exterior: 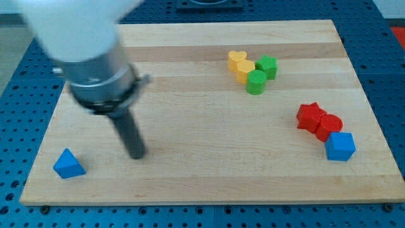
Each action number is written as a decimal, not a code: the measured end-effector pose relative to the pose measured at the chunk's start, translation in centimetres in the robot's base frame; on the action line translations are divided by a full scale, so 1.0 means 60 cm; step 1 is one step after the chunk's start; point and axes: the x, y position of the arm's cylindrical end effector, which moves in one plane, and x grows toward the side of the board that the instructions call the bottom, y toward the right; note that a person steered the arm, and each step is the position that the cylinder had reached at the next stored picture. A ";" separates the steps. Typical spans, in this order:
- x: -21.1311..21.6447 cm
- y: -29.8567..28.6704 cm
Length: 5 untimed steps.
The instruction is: Move the blue cube closer to the blue triangle
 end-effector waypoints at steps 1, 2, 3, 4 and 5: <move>0.017 0.154; 0.055 0.298; 0.095 0.407; 0.090 0.498; 0.053 0.559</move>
